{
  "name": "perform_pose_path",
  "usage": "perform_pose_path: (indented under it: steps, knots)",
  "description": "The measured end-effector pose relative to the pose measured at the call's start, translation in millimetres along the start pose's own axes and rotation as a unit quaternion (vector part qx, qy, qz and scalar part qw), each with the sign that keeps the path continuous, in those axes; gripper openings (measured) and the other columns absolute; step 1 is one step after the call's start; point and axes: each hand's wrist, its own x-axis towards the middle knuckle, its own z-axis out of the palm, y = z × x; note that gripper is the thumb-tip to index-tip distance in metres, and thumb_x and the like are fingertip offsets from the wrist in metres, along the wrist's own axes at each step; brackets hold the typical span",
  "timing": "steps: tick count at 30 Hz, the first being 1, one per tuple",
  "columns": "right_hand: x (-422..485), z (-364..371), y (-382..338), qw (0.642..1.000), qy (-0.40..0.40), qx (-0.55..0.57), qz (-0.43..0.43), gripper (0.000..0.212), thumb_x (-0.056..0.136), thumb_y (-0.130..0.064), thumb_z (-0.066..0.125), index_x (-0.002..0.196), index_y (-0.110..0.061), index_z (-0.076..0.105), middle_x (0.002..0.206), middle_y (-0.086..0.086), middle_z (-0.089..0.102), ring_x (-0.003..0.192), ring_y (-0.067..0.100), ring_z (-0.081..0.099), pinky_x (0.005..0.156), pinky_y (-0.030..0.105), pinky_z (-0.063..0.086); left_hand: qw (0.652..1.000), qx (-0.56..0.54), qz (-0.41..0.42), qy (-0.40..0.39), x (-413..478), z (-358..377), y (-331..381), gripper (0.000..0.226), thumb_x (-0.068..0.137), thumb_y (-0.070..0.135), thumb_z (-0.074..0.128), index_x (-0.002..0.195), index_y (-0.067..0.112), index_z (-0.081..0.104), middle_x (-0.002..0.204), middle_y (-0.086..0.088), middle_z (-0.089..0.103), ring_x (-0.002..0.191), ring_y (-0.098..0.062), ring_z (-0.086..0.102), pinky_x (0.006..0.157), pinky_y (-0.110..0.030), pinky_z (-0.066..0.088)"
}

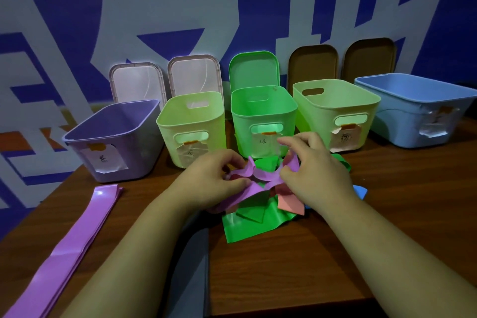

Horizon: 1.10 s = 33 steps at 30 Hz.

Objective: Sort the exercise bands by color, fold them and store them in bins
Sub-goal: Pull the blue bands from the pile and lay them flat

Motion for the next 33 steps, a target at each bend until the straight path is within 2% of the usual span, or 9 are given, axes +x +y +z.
perform_pose_path:
  steps: [3, 6, 9, 14, 18, 21, 24, 28, 33]
  knots:
    - [-1, 1, -2, 0.999, -0.008, -0.012, -0.032, 0.059, 0.092, -0.035, 0.071, 0.142, -0.057, 0.049, 0.156, -0.017, 0.030, 0.090, 0.010, 0.060, 0.061, 0.026, 0.048, 1.000, -0.004, 0.015, 0.001, 0, 4, -2, 0.039, 0.089, 0.048, 0.080, 0.124, 0.037, 0.068, 0.113, 0.020, 0.066, 0.102, 0.000, 0.061, 0.085, -0.024, 0.052]
    - [-1, 2, -4, 1.000, -0.008, 0.000, -0.024, 0.025, 0.093, -0.038, 0.073, 0.114, -0.048, 0.066, 0.152, -0.020, 0.034, 0.093, 0.011, 0.062, 0.065, 0.029, 0.053, 0.999, -0.003, 0.033, 0.041, 3, 4, -5, 0.020, 0.098, 0.040, 0.072, 0.118, 0.038, 0.072, 0.109, 0.020, 0.068, 0.101, 0.001, 0.060, 0.086, -0.026, 0.051]
    - [1, 6, 0, 1.000, 0.005, 0.021, 0.006, 0.004, 0.098, -0.040, 0.068, 0.098, -0.039, 0.065, 0.126, -0.015, 0.051, 0.093, 0.011, 0.060, 0.071, 0.037, 0.057, 0.994, 0.008, 0.023, 0.102, 5, 4, -7, 0.013, 0.103, 0.035, 0.064, 0.110, 0.034, 0.075, 0.098, 0.017, 0.068, 0.092, -0.005, 0.060, 0.079, -0.033, 0.050]
    - [7, 6, 10, 0.992, 0.059, 0.062, 0.092, 0.014, 0.104, -0.038, 0.053, 0.102, -0.025, 0.058, 0.094, -0.007, 0.057, 0.084, 0.018, 0.056, 0.058, 0.031, 0.037, 0.966, -0.051, -0.105, 0.232, 7, -2, -10, 0.010, 0.104, 0.027, 0.060, 0.096, 0.027, 0.066, 0.085, 0.007, 0.065, 0.083, -0.019, 0.061, 0.070, -0.032, 0.040]
    - [7, 10, 12, 0.990, 0.057, 0.088, 0.090, 0.013, 0.105, -0.035, 0.052, 0.104, -0.024, 0.057, 0.091, -0.006, 0.058, 0.082, 0.015, 0.057, 0.059, 0.033, 0.041, 0.990, -0.082, -0.051, 0.102, 1, -6, -9, 0.018, 0.098, 0.039, 0.064, 0.115, 0.034, 0.069, 0.105, 0.016, 0.069, 0.092, -0.010, 0.066, 0.080, -0.033, 0.053]
    - [8, 10, 13, 0.991, 0.053, 0.096, 0.079, 0.011, 0.105, -0.034, 0.052, 0.103, -0.024, 0.056, 0.091, -0.007, 0.058, 0.081, 0.013, 0.057, 0.059, 0.034, 0.043, 0.998, -0.062, -0.017, 0.014, 0, -5, -9, 0.031, 0.095, 0.057, 0.051, 0.116, 0.042, 0.069, 0.110, 0.020, 0.072, 0.103, -0.004, 0.066, 0.093, -0.038, 0.055]
    - [8, 9, 12, 0.991, 0.050, 0.100, 0.073, 0.009, 0.104, -0.034, 0.056, 0.100, -0.025, 0.056, 0.093, -0.010, 0.059, 0.082, 0.011, 0.057, 0.059, 0.034, 0.044, 0.999, -0.031, 0.020, 0.029, 4, -1, -11, 0.029, 0.099, 0.039, 0.056, 0.126, 0.042, 0.067, 0.120, 0.020, 0.066, 0.108, -0.003, 0.062, 0.098, -0.036, 0.053]
    - [7, 9, 11, 0.992, 0.048, 0.099, 0.066, 0.011, 0.104, -0.032, 0.055, 0.097, -0.024, 0.055, 0.092, -0.008, 0.058, 0.079, 0.010, 0.055, 0.060, 0.036, 0.049, 0.997, -0.017, 0.075, 0.019, 9, 5, -9, 0.034, 0.106, 0.025, 0.062, 0.135, 0.041, 0.066, 0.128, 0.020, 0.057, 0.111, 0.001, 0.060, 0.096, -0.017, 0.048]
    - [7, 7, 11, 0.991, 0.047, 0.106, 0.063, 0.011, 0.104, -0.033, 0.055, 0.097, -0.025, 0.054, 0.093, -0.008, 0.058, 0.079, 0.008, 0.056, 0.061, 0.037, 0.051, 0.995, -0.011, 0.086, 0.050, 18, 12, -10, 0.017, 0.100, 0.025, 0.072, 0.111, 0.035, 0.080, 0.117, 0.020, 0.065, 0.112, 0.000, 0.061, 0.101, -0.026, 0.051]
